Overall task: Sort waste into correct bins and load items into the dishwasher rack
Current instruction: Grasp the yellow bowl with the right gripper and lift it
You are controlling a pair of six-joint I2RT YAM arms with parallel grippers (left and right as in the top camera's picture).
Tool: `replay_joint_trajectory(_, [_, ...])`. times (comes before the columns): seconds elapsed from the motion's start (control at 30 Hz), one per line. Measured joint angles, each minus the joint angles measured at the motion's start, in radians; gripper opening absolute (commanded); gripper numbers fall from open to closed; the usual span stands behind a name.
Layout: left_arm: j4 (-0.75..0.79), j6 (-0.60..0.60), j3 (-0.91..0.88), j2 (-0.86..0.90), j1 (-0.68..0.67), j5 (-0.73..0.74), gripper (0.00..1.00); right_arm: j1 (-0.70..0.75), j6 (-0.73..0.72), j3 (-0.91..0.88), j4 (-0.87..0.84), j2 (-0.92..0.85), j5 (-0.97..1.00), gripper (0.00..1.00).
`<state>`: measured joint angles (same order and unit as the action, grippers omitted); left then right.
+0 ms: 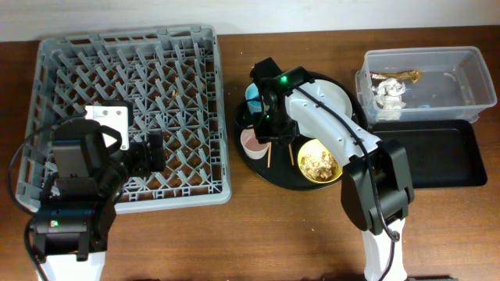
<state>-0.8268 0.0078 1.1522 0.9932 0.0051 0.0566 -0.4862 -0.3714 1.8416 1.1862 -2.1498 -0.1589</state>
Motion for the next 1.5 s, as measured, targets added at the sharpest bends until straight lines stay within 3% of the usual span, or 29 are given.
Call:
replay_joint_trajectory(0.13, [0.000,0.000,0.000,0.000,0.000,0.000,1.00,0.000,0.002,0.000,-0.005,0.000,0.000,0.31])
replay_joint_trajectory(0.3, [0.000,0.000,0.000,0.000,0.000,0.000,1.00,0.009,0.000,0.001,0.020,0.000,0.000,0.32])
replay_joint_trajectory(0.53, [0.000,0.000,0.000,0.000,0.000,0.000,1.00,0.088,0.002,0.034,0.105,0.153,0.005,0.45])
replay_joint_trajectory(0.67, [0.000,0.000,0.000,0.000,0.000,0.000,1.00,0.114,0.000,0.029,0.172,0.162,0.087,0.45])
replay_joint_trajectory(0.83, [-0.001,0.000,0.000,0.000,0.000,0.000,1.00,0.115,-0.038,-0.250,0.018,0.171,0.105,0.44])
replay_joint_trajectory(0.97, [0.000,0.000,0.000,0.000,0.000,0.000,1.00,0.115,-0.047,-0.376,-0.058,0.169,0.068,0.32])
replay_joint_trajectory(1.17, [0.000,0.000,0.000,0.000,0.000,0.000,1.00,0.114,-0.047,-0.421,-0.127,0.171,0.064,0.28])
replay_joint_trajectory(1.2, [0.000,0.000,0.000,0.000,0.000,0.000,1.00,0.113,-0.048,-0.444,-0.144,0.171,0.064,0.24])
replay_joint_trajectory(1.27, [0.000,0.000,0.000,0.000,0.000,0.000,1.00,0.113,-0.039,-0.460,-0.154,0.171,0.063,0.04])
replay_joint_trajectory(1.4, [0.000,0.000,0.000,0.000,0.000,0.000,1.00,0.111,-0.039,-0.455,-0.153,0.177,0.078,0.04])
replay_joint_trajectory(1.5, [0.001,0.000,0.000,0.000,0.000,0.000,1.00,0.112,-0.014,-0.375,-0.013,0.174,0.079,0.04])
